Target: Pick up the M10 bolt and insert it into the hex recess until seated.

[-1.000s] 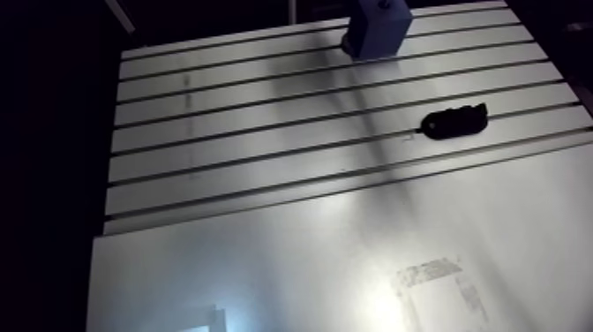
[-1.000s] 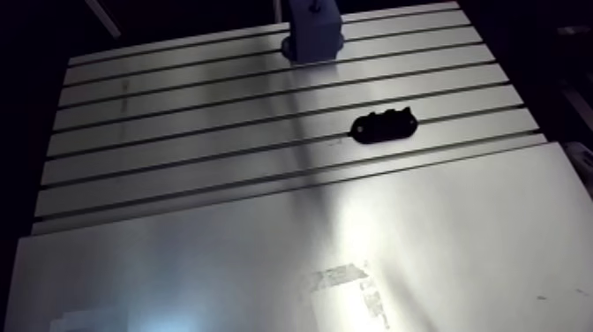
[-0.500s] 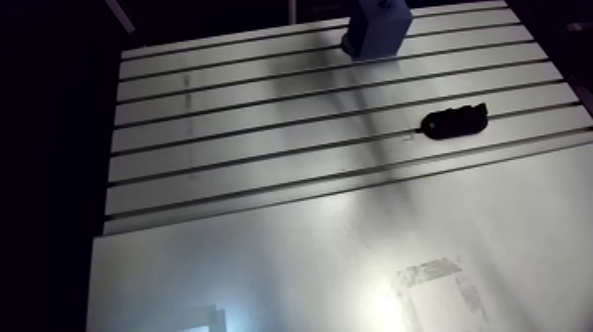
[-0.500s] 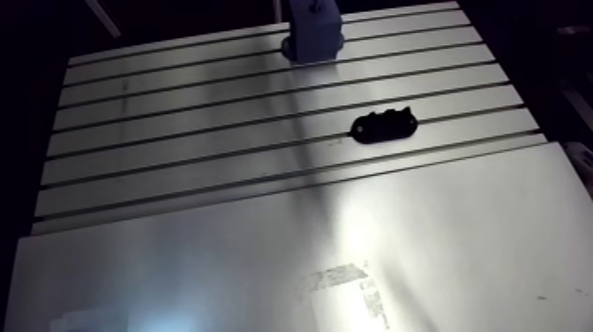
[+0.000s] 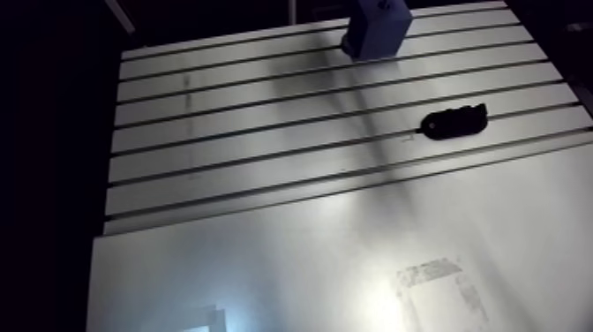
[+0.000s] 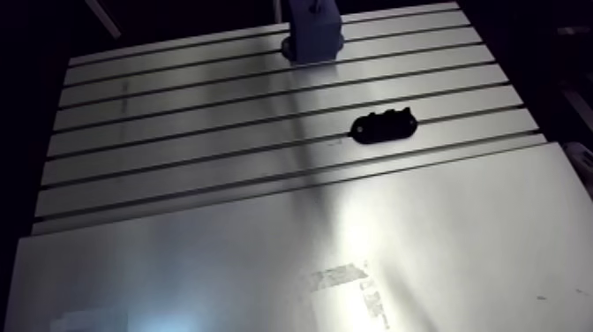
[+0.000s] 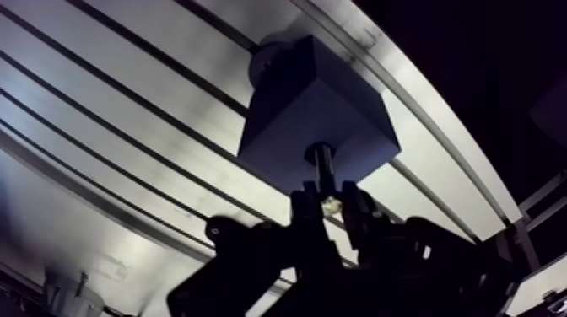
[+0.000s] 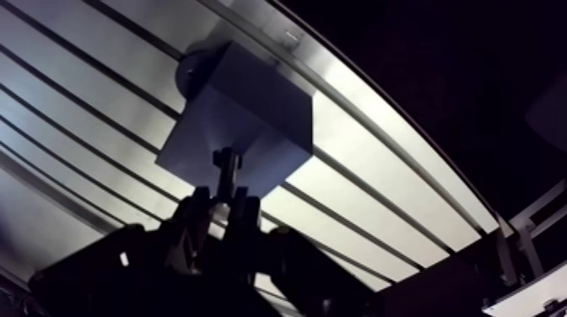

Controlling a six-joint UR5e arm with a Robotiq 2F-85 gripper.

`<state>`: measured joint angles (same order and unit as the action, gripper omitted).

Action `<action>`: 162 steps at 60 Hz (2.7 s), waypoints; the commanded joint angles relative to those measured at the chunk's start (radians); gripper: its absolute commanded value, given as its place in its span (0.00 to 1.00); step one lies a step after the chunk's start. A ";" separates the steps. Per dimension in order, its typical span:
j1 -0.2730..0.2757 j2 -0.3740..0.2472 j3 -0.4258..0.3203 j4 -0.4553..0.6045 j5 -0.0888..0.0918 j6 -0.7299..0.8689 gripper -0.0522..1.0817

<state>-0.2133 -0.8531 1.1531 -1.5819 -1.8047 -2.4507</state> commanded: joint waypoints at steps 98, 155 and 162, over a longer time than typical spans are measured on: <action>0.002 0.000 0.000 0.001 0.000 -0.002 0.81; 0.008 -0.008 0.048 -0.066 0.004 0.004 0.40; 0.008 -0.023 0.047 -0.099 0.009 0.006 0.19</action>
<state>-0.2066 -0.8569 1.1930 -1.6317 -1.8018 -2.4483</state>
